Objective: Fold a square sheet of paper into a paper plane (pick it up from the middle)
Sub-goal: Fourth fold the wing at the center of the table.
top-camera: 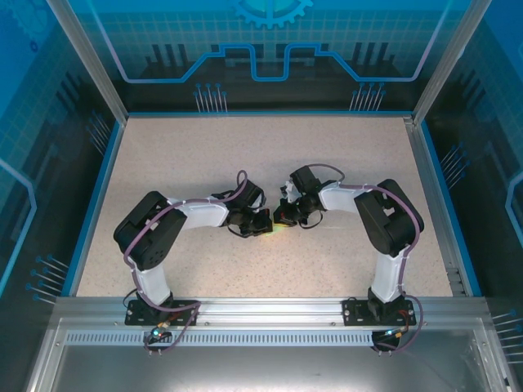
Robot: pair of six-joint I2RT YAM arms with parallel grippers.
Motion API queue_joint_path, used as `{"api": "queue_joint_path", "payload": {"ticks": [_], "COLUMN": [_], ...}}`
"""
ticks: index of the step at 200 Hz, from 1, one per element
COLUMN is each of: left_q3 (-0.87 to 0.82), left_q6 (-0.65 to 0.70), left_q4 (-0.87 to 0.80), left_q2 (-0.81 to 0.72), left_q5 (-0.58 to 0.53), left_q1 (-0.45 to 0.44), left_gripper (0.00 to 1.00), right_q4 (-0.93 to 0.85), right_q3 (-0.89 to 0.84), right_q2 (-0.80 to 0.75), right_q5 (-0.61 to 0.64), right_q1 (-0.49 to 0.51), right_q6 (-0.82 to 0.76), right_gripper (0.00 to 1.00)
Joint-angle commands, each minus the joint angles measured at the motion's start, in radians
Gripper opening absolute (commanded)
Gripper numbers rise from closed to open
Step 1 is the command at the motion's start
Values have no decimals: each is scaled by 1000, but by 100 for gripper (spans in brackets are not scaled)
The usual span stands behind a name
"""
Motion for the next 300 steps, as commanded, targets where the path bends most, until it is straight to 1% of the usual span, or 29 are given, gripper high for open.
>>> {"api": "queue_joint_path", "payload": {"ticks": [1,37,98,165,205,222,254,277,300], "left_q3": [-32,-29,-25,-30,-25,-21,-12,-6,0], "left_q6": [7,6,3,8,10,8,9,8,9], "left_q4": [-61,-103,-152,-158,-161,-160,-160,-158,-157], "left_q2": [19,19,39,42,39,39,41,42,42], "left_q5": [-40,-51,-41,-35,-34,-33,-34,-31,-28], "left_q1": [9,10,10,9,10,10,10,10,10], "left_gripper": [0,0,0,0,0,0,0,0,0], "right_q4": [-3,1,-32,-48,-52,-58,-29,-36,-39], "right_q3": [4,-6,58,133,191,212,171,109,56], "right_q2": [41,64,79,105,137,123,-9,-103,-128], "right_q5": [-7,13,64,146,148,144,97,98,92], "right_q1": [0,-78,-217,-305,-353,-362,-348,-305,-233], "right_q6": [-6,-19,-55,-55,-50,-57,-68,-75,-57], "right_gripper": [1,0,1,1,1,1,1,2,2]}}
